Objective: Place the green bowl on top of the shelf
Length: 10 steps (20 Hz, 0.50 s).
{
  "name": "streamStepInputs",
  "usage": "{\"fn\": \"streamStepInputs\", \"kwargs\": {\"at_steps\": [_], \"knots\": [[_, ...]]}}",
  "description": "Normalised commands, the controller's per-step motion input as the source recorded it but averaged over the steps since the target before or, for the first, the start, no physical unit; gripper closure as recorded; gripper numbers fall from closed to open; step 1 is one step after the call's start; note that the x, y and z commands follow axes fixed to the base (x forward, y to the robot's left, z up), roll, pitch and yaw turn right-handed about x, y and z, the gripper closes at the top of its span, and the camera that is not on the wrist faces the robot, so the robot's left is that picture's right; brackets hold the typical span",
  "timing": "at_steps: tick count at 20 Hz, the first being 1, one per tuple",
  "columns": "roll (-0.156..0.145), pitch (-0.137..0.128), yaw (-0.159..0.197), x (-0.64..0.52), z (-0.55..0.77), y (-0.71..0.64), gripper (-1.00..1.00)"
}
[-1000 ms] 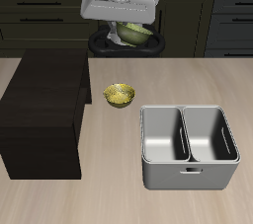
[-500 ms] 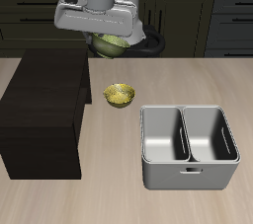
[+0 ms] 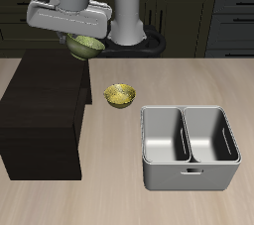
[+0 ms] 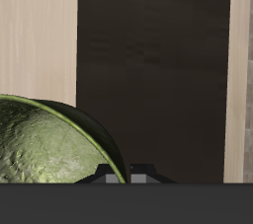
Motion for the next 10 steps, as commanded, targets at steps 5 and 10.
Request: {"fn": "streamStepInputs", "kwargs": {"at_steps": [5, 10], "knots": [[-0.021, -0.012, -0.002, -0.07, 0.07, -0.31, 1.00], [-0.032, -0.021, 0.009, -0.02, 0.07, -0.33, 1.00]]}}
